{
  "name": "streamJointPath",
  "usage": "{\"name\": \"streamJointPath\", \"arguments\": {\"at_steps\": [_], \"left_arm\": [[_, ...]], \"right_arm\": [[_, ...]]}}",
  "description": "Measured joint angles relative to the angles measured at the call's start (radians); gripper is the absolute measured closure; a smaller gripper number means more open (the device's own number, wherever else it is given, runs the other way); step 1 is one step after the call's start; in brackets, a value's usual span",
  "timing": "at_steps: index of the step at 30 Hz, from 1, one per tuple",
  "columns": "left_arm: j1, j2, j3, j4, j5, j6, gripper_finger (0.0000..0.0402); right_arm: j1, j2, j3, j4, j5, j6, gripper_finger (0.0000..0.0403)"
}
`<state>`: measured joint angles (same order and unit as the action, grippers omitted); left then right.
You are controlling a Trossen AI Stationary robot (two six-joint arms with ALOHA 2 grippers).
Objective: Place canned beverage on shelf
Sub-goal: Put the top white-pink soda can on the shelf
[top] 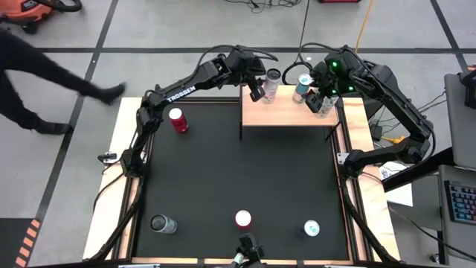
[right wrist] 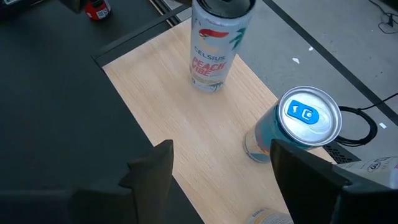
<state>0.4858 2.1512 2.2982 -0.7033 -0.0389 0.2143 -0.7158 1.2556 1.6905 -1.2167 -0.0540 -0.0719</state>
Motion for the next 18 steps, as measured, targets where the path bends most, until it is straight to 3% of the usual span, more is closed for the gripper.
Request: {"name": "streamJointPath", "arguments": {"at_steps": [13,18], "left_arm": [[0.006,0.053,0.001,-0.004,0.026,-0.018,0.0249],[0.015,0.053,0.001,0.017,-0.061,-0.017,0.0249]], "right_arm": [[0.0,0.0,0.0,0.0,0.0,-0.013,0.0151],[0.0,0.0,0.0,0.0,0.0,-0.015,0.0151]]}}
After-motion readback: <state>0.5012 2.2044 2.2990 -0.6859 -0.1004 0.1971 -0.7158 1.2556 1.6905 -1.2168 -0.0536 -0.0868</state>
